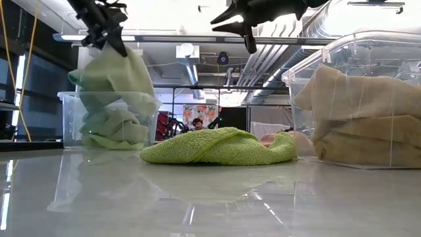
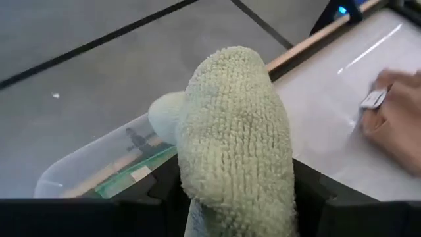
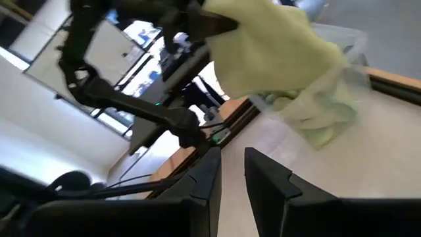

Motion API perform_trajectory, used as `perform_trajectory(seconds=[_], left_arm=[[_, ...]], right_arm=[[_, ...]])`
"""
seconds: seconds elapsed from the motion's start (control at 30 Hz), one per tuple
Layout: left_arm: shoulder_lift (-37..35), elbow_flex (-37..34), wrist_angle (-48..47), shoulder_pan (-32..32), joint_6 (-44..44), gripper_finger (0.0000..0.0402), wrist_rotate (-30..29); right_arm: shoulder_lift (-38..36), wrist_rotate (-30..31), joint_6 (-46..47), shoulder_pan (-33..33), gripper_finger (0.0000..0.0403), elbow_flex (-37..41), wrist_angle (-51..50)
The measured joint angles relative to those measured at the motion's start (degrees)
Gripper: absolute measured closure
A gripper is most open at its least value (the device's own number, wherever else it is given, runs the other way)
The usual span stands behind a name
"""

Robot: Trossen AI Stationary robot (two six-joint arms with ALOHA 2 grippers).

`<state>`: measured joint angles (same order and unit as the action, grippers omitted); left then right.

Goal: Sort towels by color in basket
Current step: Put the light green towel into the left transparent bin

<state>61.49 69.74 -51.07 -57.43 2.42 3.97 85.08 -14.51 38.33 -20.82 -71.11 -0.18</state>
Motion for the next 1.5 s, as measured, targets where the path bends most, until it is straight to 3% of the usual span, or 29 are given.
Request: perform_trajectory(seconds=[0.13,0.3,0.53,0.63,0.73,0.83,1.03,1.17,1.3,1.43,1.5], left_arm=[[0.88,0.79,-3.06,0.00,-2.61,0.0239,0.01],[3.81,-2.00,-4.38,0.02,1.68,0.0273,-0.52],[9.81,-2.39,-1.55,0.02,24.02,0.0338,-12.08],[12.03,-0.17,3.52,0.02,24.80,0.0353,-15.66],[13.47,1.73,2.76,0.00,29.82,0.0345,-10.52],[15.00,2.40,-0.03,0.15,32.17,0.0310,-7.38],[16.57,3.00,-5.57,0.07,29.42,0.0221,-8.88],[16.36,8.17,-13.05,0.07,23.65,0.0188,-9.18],[16.31,12.56,-18.81,-0.69,20.44,0.0183,-7.29],[17.24,11.52,-16.99,-3.57,18.62,0.0204,4.94],[18.59,9.22,-15.05,-4.63,17.99,0.0221,7.08]], right_arm=[[0.00,3.13,-0.04,-0.04,0.0341,0.00,-1.39],[0.00,4.65,-0.95,-0.11,0.0341,0.02,-1.47],[0.00,4.61,-0.91,-0.04,0.0341,0.02,-1.53],[0.00,4.58,-0.86,-0.02,0.0341,0.02,-1.84],[0.00,4.52,0.32,-0.02,0.0341,0.02,-2.12],[0.00,4.44,0.34,0.20,0.0341,0.02,-2.41],[0.00,4.40,-0.16,1.36,0.0341,0.02,-2.67],[0.00,4.89,-1.21,1.75,0.0341,0.02,-3.05],[0.00,6.02,-1.31,1.70,0.0341,0.02,-3.08],[0.00,8.53,-1.34,1.70,0.0341,0.02,-3.08],[0.00,8.90,-1.90,1.70,0.0341,0.02,-3.11]])
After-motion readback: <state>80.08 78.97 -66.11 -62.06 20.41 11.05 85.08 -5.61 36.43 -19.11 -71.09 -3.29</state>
